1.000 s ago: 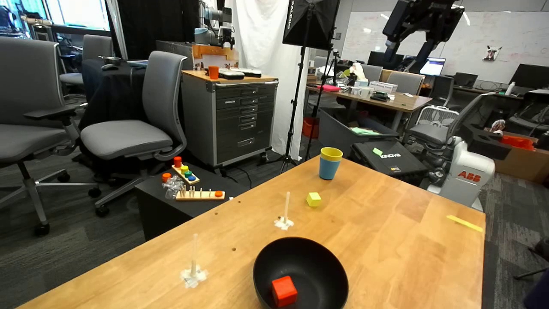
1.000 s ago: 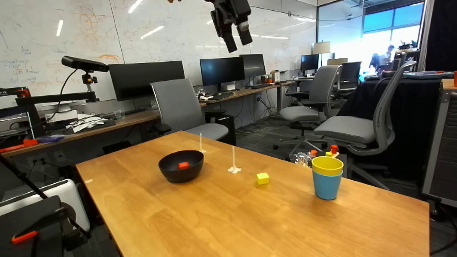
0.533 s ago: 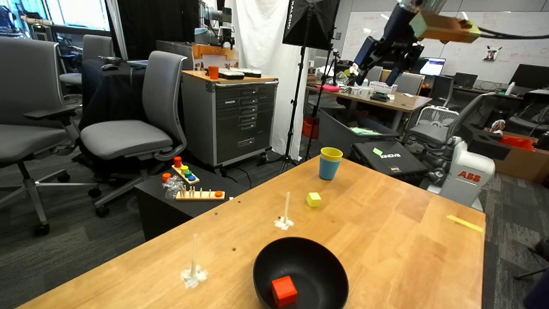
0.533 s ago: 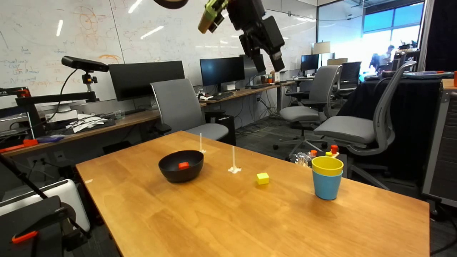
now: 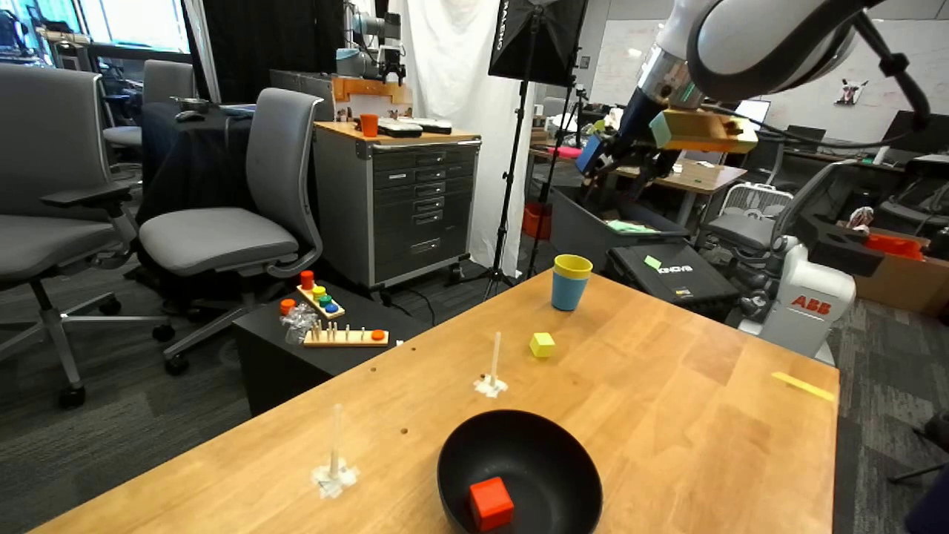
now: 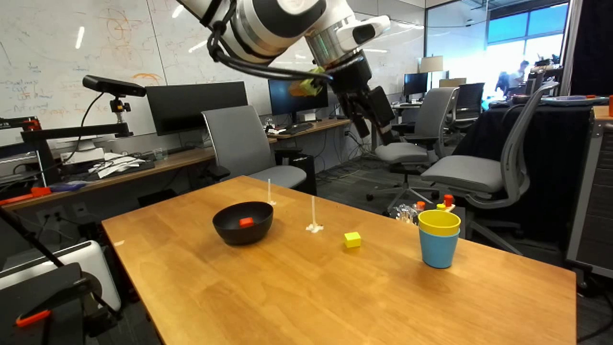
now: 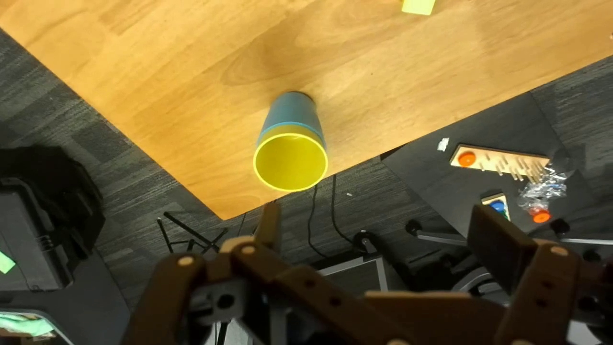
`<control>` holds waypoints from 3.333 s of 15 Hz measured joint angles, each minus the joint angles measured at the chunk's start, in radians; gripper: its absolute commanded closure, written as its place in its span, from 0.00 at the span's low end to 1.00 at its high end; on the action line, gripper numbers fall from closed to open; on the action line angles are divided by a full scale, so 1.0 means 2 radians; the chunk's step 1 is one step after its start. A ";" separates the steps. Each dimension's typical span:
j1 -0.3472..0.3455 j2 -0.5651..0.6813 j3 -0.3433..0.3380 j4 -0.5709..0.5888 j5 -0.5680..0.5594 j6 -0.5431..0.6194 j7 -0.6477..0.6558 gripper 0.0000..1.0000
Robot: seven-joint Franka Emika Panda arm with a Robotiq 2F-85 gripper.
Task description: Pick the orange and yellow cubes and put them in the bowl
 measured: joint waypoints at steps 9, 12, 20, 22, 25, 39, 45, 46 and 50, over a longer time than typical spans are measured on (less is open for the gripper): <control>0.029 0.092 0.000 0.001 0.039 0.053 0.025 0.00; 0.036 0.122 -0.003 0.007 0.049 0.075 0.032 0.00; 0.051 0.201 -0.006 0.063 0.071 0.090 0.035 0.00; 0.055 0.218 -0.006 0.080 0.076 0.090 0.035 0.00; 0.060 0.239 -0.007 0.102 0.078 0.090 0.035 0.00; 0.085 0.260 -0.039 0.116 0.078 0.088 0.041 0.00; 0.091 0.262 -0.041 0.105 0.078 0.082 0.045 0.25; 0.093 0.262 -0.041 0.103 0.078 0.082 0.046 0.34; 0.098 0.262 -0.041 0.099 0.078 0.081 0.052 0.67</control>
